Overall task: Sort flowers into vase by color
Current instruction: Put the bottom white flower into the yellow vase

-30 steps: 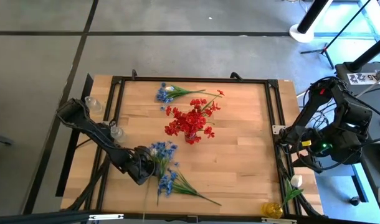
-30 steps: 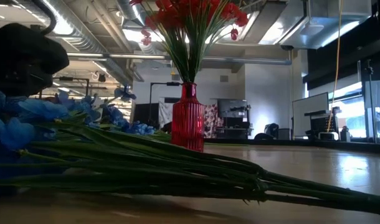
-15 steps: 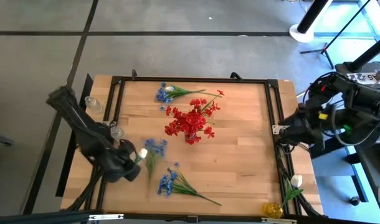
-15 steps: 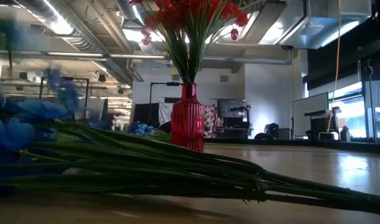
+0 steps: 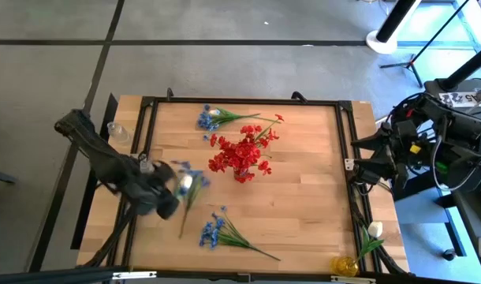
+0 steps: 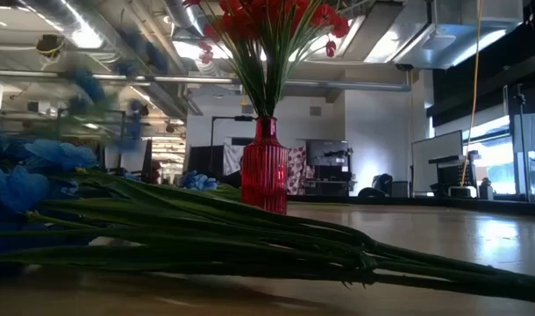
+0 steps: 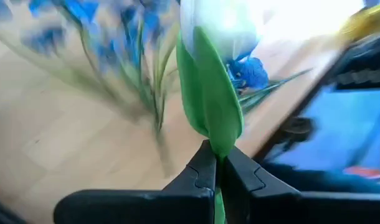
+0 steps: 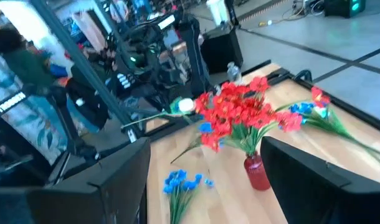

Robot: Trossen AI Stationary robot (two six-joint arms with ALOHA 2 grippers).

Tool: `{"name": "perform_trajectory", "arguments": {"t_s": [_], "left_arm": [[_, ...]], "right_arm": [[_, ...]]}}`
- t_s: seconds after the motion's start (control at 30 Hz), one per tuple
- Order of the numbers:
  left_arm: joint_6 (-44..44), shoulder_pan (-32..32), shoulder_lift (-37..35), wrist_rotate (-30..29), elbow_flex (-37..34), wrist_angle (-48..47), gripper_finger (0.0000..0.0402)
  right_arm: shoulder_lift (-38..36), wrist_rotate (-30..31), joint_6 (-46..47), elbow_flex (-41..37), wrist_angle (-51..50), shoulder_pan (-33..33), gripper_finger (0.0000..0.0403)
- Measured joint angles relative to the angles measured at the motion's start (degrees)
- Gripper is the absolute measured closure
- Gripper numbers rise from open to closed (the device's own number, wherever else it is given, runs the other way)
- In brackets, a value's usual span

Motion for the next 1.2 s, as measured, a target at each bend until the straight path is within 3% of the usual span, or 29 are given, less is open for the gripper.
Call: {"name": "perform_trajectory", "arguments": {"t_s": [0.2,0.3,0.37,0.5,0.63,0.97,1.07,1.2], "left_arm": [[5.14,3.85,8.05,26.91,-8.02,-3.13,0.0401],[7.65,3.89,10.69,32.57,-8.55,-5.57,0.0401],[7.71,3.7,10.85,32.84,-8.32,-4.13,0.0401],[6.97,3.61,9.65,25.8,-3.84,4.66,0.0401],[12.18,3.48,9.1,13.59,3.43,16.18,0.0401],[45.88,3.33,12.4,-10.89,6.27,60.7,0.0401],[54.56,4.93,15.9,-13.8,6.25,68.83,0.0401],[62.25,8.08,20.85,-13.39,6.25,82.21,0.0401]], "right_arm": [[1.7,-4.01,0.17,-0.02,-0.02,0.02,0.0098],[2.59,-4.0,0.17,-0.02,-0.05,0.02,0.0098],[3.06,-4.17,0.17,-0.02,0.03,0.02,0.0098],[4.11,-4.15,0.17,-0.02,0.27,0.02,0.0098],[5.59,-4.15,-0.37,-0.02,0.34,0.02,0.0098],[12.41,-0.45,-6.91,-0.02,4.79,-1.03,0.0098],[15.09,-2.74,-11.9,-0.04,10.52,-5.72,0.0098],[17.74,-12.19,-23.75,-0.04,23.2,-14.3,0.0098]]}}
